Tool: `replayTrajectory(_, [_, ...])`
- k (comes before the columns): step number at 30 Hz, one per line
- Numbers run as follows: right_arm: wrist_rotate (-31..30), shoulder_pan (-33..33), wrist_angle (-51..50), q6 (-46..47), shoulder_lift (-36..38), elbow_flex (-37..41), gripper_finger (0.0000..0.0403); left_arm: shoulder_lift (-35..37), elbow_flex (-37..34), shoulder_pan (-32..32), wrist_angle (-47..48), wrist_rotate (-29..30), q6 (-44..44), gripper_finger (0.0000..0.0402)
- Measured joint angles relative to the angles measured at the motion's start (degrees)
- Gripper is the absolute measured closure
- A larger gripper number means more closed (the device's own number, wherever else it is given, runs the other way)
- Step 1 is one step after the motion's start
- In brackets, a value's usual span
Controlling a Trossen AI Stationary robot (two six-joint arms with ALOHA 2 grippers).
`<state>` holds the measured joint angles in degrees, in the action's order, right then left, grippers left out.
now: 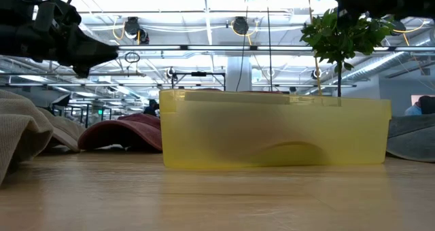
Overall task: Pick and place caps into container
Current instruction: Put the bottom violet cap into the yellow container
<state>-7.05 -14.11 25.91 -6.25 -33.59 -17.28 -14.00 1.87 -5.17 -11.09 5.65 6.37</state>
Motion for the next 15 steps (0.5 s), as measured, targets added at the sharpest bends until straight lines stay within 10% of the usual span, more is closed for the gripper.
replayTrajectory(15, [2.1,0.7,17.9,1.7,7.1,16.0,0.0403,0.0,0.0,0.0,5.4,0.4,5.2,0.033])
